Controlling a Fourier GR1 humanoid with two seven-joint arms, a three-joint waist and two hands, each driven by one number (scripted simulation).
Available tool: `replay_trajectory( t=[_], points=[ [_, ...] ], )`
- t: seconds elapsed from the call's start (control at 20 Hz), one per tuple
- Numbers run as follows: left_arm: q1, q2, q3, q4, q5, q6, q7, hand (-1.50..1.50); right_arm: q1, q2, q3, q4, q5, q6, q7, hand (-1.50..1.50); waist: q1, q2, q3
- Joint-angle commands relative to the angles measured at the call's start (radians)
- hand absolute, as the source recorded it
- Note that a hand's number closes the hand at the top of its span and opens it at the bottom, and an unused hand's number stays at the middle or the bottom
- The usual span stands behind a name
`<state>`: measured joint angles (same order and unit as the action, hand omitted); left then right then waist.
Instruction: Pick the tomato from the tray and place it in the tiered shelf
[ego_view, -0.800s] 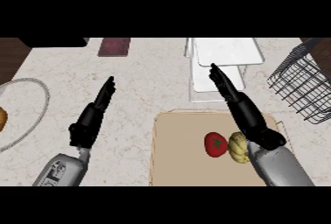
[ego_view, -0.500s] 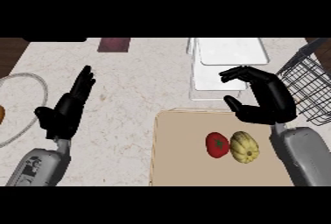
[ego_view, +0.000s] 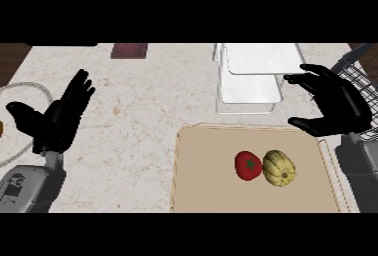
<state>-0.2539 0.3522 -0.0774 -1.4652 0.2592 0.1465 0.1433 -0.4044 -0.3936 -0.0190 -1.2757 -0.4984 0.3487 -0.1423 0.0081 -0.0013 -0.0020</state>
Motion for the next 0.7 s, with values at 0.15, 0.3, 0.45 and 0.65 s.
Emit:
replay_trajectory(
  t=[0.15,0.3,0.45,0.65],
  points=[
    [0.032,0.0,0.023,-0.024,-0.008,0.008,0.023,0.0,0.069,-0.164,0.046,-0.169,-0.033,0.21,0.157,-1.5,-0.022,-0.006,0.001],
    [0.01,-0.006,0.006,-0.035,-0.009,0.006,0.046,0.0,-0.014,-0.262,0.115,-0.2,0.029,0.249,0.293,-1.5,-0.019,-0.008,0.0],
    [0.009,0.009,0.037,-0.011,0.009,-0.009,0.032,0.0,-0.067,-0.369,0.176,-0.283,0.248,0.247,0.297,-1.5,-0.015,-0.011,-0.002],
    [0.021,0.0,0.019,0.001,0.004,-0.029,0.01,0.0,-0.147,-0.423,0.268,-0.411,0.464,0.198,0.381,-1.5,-0.011,-0.011,-0.003]
  ],
)
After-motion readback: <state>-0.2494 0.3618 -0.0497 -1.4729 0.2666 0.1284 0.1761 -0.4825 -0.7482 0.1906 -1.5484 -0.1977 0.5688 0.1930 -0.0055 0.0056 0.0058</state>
